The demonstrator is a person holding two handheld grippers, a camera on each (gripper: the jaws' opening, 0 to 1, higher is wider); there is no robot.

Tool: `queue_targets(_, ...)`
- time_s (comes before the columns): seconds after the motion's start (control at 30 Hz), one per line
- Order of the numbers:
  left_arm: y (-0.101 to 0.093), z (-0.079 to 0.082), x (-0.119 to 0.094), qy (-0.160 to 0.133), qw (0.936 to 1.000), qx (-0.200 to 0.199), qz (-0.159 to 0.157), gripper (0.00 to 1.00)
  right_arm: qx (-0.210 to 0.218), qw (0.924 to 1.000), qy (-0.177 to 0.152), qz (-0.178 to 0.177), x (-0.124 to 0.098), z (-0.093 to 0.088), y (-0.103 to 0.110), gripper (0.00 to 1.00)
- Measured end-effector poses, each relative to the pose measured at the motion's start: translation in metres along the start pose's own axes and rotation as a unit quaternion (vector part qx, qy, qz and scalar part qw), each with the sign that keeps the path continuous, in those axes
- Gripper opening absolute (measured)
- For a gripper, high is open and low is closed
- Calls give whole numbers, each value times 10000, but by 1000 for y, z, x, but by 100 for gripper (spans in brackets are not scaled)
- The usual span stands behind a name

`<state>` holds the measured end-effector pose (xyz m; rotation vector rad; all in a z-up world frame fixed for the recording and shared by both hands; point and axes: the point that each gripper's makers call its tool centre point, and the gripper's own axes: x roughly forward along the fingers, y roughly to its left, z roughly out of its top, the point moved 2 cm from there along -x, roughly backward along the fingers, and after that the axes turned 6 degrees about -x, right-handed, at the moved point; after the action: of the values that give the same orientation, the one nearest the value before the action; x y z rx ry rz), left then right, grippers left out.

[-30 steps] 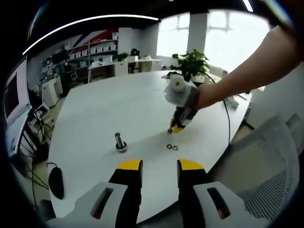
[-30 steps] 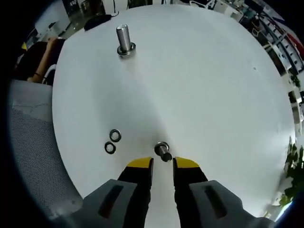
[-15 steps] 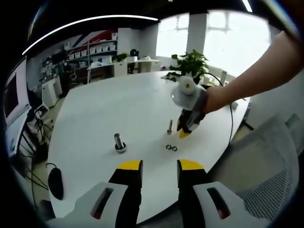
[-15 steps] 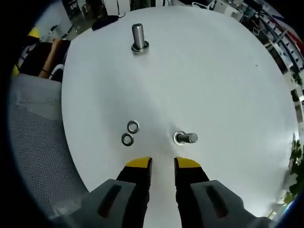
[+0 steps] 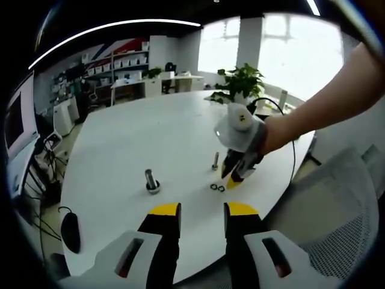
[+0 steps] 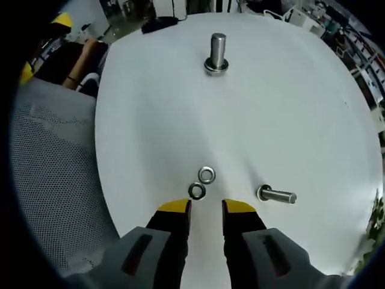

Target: Place the washer onto the threaded stud by aligning its center hole with the stud, sliding it down to the base, and recovering from edge contact or off-axis alignment until the washer reaches the visible bottom stop.

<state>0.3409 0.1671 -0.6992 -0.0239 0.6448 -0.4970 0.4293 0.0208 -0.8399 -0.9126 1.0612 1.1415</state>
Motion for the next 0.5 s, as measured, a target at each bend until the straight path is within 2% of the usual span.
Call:
queue_targets(0.2,0,-1,0,13,10000,5,-1,27,-292,9994,179,22,8,-2,7,23)
queue_targets(0.5,-1,-2,0,39,10000,6,-32,26,-352,9993,127,49,10,5,8,22)
